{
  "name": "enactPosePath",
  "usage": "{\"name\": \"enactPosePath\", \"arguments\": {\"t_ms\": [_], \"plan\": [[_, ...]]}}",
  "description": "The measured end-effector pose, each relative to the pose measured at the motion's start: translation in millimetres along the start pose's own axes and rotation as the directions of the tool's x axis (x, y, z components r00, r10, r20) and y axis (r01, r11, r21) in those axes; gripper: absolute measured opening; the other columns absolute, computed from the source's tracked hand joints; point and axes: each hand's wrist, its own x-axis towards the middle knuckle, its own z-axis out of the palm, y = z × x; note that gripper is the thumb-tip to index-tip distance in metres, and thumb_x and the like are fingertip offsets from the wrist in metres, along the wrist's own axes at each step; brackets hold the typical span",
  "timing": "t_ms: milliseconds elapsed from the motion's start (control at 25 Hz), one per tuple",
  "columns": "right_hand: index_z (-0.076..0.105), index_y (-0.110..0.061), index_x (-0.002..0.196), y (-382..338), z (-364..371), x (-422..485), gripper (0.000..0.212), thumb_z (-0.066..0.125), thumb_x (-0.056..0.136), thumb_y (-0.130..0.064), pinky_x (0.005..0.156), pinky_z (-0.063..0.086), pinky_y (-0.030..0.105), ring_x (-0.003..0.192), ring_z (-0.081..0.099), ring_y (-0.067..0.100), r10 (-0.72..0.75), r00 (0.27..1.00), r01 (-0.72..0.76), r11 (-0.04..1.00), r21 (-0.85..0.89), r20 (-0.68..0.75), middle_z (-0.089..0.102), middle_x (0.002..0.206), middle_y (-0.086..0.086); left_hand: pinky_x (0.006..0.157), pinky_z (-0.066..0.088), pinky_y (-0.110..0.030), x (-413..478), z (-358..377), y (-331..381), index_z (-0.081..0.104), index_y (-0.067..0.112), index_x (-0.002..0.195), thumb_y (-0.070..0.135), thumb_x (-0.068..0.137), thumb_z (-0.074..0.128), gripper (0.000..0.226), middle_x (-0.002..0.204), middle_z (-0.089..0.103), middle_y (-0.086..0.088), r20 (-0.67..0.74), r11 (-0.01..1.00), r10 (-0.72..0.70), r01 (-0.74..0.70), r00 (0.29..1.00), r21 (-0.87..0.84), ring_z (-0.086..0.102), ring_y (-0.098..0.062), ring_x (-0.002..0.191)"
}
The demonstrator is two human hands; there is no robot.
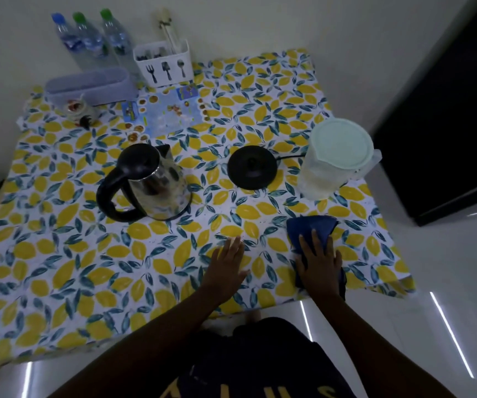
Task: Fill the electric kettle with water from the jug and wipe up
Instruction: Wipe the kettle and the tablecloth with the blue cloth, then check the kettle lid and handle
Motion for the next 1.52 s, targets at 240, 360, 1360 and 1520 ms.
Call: {"name": "enactPosePath", "arguments": {"t_ms": [240,360,1360,1520], "plan": [[0.052,-0.013,0.135,-41,4,-6,0.05,0.046,0.091,-0.035,0.104,0.037,0.06,0.138,0.035,0.038,-0.148,0.987,0.153,0.984,0.094,-0.061,0.044,0.147,0.013,0.121,-0.001,-0.04,-21,-22,-21,-0.001,0.021,0.152,0.047,0.1,0.035,0.069,0.158,-0.016,0.007,-0.18,0.995,0.02,-0.037,0.983,-0.094,-0.015,-0.017,0.148],[0.047,-0.011,0.138,-84,1,-4,0.059,0.068,0.085,-0.026,0.104,0.038,0.058,0.137,0.036,0.037,-0.216,0.971,0.231,0.958,0.169,-0.102,0.043,0.148,0.014,0.121,-0.003,-0.036,-37,-48,-46,0.003,0.023,0.152,0.049,0.1,0.032,0.066,0.158,-0.011,0.009,-0.311,0.991,0.0,-0.042,0.951,-0.128,-0.015,-0.011,0.146],[0.0,-0.015,0.152,-334,-60,141,0.111,0.072,0.076,-0.052,0.117,0.021,0.045,0.147,-0.001,0.018,-0.525,0.849,0.528,0.843,0.101,-0.056,-0.009,0.157,-0.005,0.065,0.039,-0.036,-30,-181,-207,0.048,0.015,0.088,0.021,0.093,0.059,0.013,0.081,0.047,-0.003,-0.554,0.713,-0.435,-0.104,0.71,-0.693,0.046,-0.023,0.07],[0.001,-0.015,0.152,-330,-58,136,0.11,0.073,0.076,-0.049,0.116,0.026,0.042,0.147,0.005,0.019,-0.522,0.846,0.533,0.833,0.148,-0.105,-0.005,0.159,-0.004,0.061,0.028,-0.027,-27,-176,-206,0.04,0.012,0.075,0.021,0.091,0.061,0.028,0.067,0.033,0.006,-0.586,0.683,-0.451,-0.163,0.673,-0.712,0.033,-0.011,0.058]]}}
